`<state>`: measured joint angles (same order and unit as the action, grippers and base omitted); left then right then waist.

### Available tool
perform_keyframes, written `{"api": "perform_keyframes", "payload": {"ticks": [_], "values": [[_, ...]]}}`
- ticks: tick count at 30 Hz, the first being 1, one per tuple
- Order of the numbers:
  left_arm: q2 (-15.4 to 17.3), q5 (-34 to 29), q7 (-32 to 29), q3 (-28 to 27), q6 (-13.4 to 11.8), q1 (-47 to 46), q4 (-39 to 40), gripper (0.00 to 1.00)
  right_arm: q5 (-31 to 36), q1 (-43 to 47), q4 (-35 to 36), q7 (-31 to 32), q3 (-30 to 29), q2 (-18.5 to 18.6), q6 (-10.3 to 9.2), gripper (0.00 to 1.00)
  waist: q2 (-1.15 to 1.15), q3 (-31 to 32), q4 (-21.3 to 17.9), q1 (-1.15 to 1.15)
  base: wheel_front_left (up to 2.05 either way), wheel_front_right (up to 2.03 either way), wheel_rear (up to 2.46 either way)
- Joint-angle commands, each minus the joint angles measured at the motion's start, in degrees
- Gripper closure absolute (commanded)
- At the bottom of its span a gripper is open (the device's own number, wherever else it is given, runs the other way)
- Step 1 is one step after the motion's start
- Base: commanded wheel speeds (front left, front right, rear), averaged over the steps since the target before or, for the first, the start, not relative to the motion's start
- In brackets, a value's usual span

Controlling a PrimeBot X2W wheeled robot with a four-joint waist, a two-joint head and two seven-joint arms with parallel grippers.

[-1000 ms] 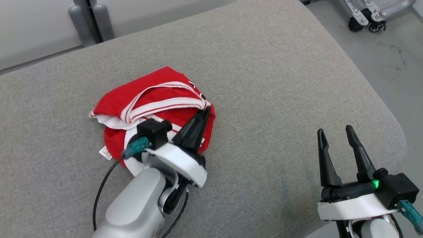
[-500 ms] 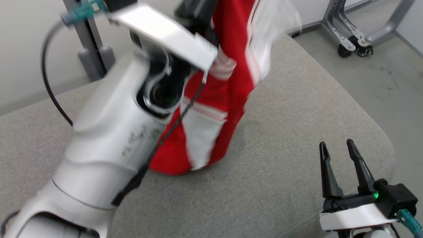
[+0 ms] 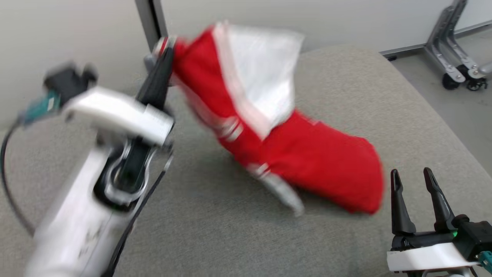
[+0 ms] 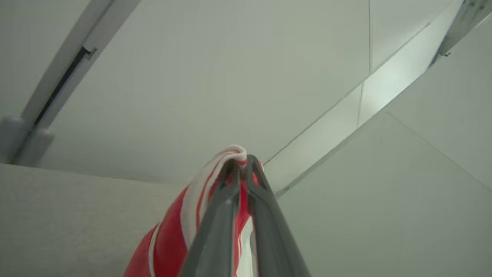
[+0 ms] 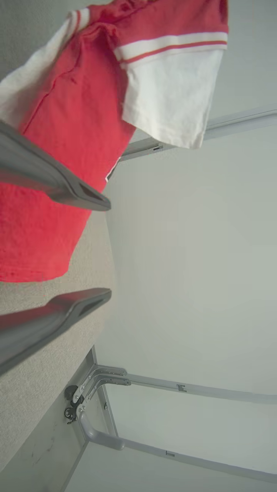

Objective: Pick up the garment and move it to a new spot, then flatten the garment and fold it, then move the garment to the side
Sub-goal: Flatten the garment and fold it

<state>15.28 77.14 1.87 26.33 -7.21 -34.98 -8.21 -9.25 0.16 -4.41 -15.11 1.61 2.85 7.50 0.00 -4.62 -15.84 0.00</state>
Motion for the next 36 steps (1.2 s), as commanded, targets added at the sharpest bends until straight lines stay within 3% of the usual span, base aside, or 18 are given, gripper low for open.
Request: {"api": "perform_keyframes", "payload": {"ticks": [1, 7, 12, 13, 14, 15, 19, 22, 25, 29, 32, 36], "values": [[0.8, -0.3, 0.8, -0.6, -0.4, 1.6, 0.1, 1.00, 0.6, 0.6, 0.2, -0.1, -0.3, 0.1, -0.02, 0.00, 0.00, -1.3, 1.3, 0.00, 0.00, 0.00, 0.00], [6.9, 1.6, 7.8, -6.6, -0.5, 19.5, -4.1, 1.00, 1.2, -0.1, 0.7, -0.1, -1.0, 0.1, -0.02, 0.00, 0.00, -3.9, 3.4, 0.00, 0.00, 0.00, 0.00], [6.6, 3.4, 11.6, -11.8, 0.1, 24.8, -11.6, 1.00, 1.5, -1.0, 0.6, -0.1, -0.3, 0.1, -0.02, 0.00, 0.00, -5.0, 4.6, 0.00, 0.00, 0.00, 0.00], [6.5, 3.2, 12.0, -12.6, 0.2, 25.1, -12.8, 0.96, 1.4, -1.2, 0.6, -0.1, -0.1, 0.1, -0.02, 0.00, 0.00, -5.1, 4.8, 0.00, 0.00, 0.00, 0.00], [6.7, 2.4, 12.3, -13.0, 0.4, 25.4, -13.8, 0.09, 1.5, -1.3, 0.6, -0.1, 0.1, 0.1, -0.02, 0.00, 0.00, -5.3, 4.9, 0.00, 0.00, 0.00, 0.00], [7.3, 0.9, 12.6, -13.2, 0.5, 25.6, -14.4, 0.00, 1.5, -1.3, 0.6, -0.1, 0.1, 0.1, -0.02, 0.00, 0.00, -5.4, 5.0, 0.00, 0.00, 0.00, 0.00], [10.0, -9.4, 13.3, -13.6, -0.2, 26.1, -13.5, 0.00, 1.6, -1.7, 0.9, -0.1, 0.4, 0.1, -0.02, 0.00, 0.00, -5.9, 5.1, 0.00, 0.00, 0.00, 0.00], [13.5, -23.0, 13.3, -14.4, -1.1, 24.4, -9.3, 0.00, 2.0, -1.4, 0.7, -0.1, 0.7, 0.1, -0.02, 0.00, 0.00, -6.4, 5.4, 0.00, 0.00, 0.00, 0.00], [16.7, -33.8, 13.3, -10.9, -0.2, 21.6, -5.2, 0.00, 2.4, -1.0, 0.4, -0.1, 1.2, 0.1, -0.02, 0.00, 0.00, -6.7, 5.8, 0.00, 0.00, 0.00, 0.00], [21.6, -45.1, 8.3, -2.4, 2.5, 13.4, -3.3, 0.00, 2.7, -2.5, 0.5, -0.1, 2.3, 0.1, -0.02, 0.00, 0.00, -8.3, 5.2, 0.00, 0.00, 0.00, 0.00], [22.0, -50.5, 3.9, 2.9, 5.5, 6.3, -5.2, 0.00, 2.7, -3.6, 0.7, -0.1, 3.2, 0.1, -0.02, 0.00, 0.00, -10.1, 4.6, 0.00, 0.00, 0.00, 0.00], [19.5, -56.1, 0.3, 9.8, 9.7, -0.7, -10.3, 0.00, 2.7, -4.8, 0.7, -0.1, 4.0, 0.1, -0.02, 0.00, 0.00, -12.1, 3.7, 0.00, 0.00, 0.00, 0.00]]}}
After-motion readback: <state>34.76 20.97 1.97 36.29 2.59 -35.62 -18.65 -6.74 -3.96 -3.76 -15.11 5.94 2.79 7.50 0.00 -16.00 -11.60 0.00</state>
